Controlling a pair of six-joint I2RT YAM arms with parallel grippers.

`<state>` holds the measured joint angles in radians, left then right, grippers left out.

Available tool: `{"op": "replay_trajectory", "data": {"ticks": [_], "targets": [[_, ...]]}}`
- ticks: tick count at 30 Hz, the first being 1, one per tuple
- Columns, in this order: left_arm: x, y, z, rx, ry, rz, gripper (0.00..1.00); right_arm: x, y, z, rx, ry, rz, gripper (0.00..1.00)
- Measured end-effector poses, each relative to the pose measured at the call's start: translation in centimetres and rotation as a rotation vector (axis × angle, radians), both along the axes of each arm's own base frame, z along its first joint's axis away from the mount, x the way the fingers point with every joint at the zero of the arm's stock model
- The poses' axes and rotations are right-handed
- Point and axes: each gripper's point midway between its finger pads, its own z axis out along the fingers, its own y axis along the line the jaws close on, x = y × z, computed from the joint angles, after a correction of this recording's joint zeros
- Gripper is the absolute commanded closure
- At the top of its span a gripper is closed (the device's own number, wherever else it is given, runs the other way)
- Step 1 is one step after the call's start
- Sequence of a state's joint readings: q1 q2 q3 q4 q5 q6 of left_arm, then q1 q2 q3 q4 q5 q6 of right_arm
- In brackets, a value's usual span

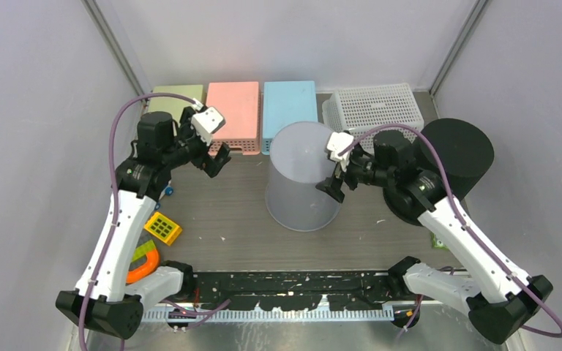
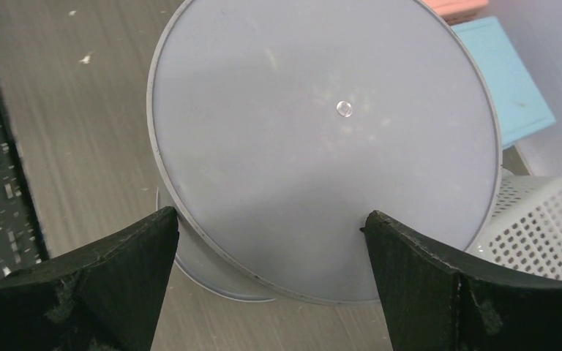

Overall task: Turn the large container upside down
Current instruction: Move the container to the center of the board, then reset both arms

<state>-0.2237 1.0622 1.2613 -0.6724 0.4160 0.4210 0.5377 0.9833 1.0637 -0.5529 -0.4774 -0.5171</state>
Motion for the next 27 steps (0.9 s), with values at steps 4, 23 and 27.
{"op": "replay_trajectory", "data": {"ticks": [4,23,27], "targets": [[-0.4,-0.1,0.7,-0.011,-0.022,-0.006,0.00,2.4,0.3,0.4,-0.008,-0.028,-0.063,0.00],[-5.3,-1.2,0.2,-0.022,0.039,-0.161,0.00,-7.0,-2.0,7.7,0.025,0.028,0.106,0.00],[-8.2,-1.9,-0.1,-0.042,0.079,-0.251,0.00,-12.0,-3.6,8.4,0.058,0.017,0.192,0.00]]}}
